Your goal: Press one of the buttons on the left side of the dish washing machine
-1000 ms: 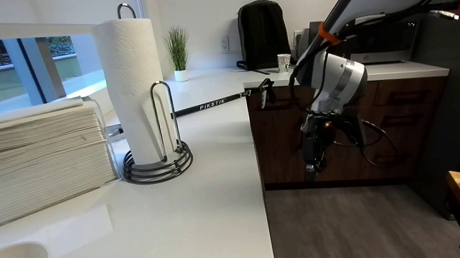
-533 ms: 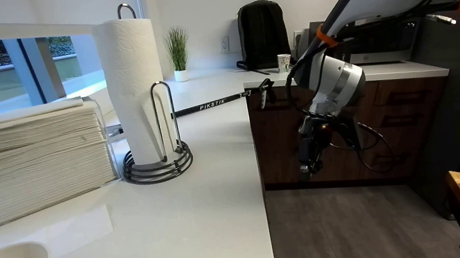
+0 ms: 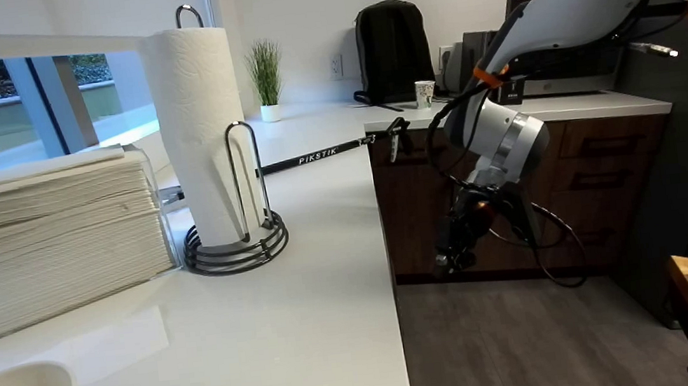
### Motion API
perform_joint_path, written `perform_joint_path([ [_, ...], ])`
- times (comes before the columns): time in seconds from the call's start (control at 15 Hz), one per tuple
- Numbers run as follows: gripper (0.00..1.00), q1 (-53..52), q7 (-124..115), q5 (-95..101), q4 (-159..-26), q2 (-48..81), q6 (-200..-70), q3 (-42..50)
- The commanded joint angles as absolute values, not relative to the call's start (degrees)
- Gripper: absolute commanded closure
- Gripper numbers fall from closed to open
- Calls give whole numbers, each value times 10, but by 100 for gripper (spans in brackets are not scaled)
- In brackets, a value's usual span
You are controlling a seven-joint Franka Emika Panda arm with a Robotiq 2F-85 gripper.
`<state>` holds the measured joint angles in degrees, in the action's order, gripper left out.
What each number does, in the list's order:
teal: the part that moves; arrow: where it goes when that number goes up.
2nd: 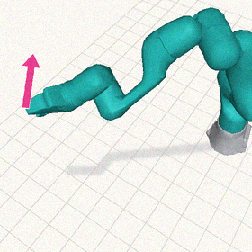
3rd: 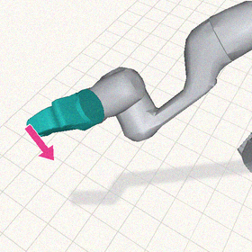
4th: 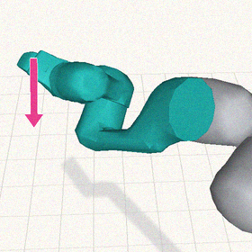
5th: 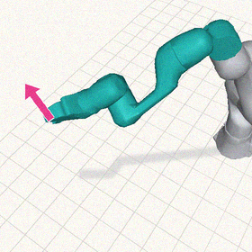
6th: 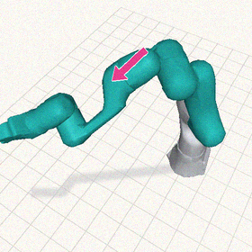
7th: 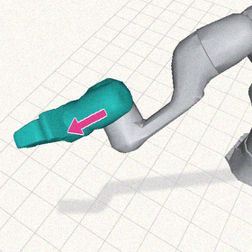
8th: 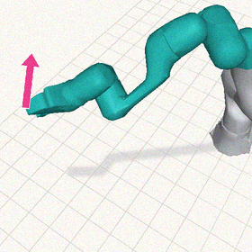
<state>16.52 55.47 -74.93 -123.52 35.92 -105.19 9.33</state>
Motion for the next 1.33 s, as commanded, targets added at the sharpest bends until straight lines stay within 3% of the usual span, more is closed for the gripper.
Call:
perform_joint_path([
  [0.0, 100, 170, 580, -796, -1229, 387, -1031, 86],
  [1.27, 100, 135, 627, -897, -1216, 423, -1020, 85],
])
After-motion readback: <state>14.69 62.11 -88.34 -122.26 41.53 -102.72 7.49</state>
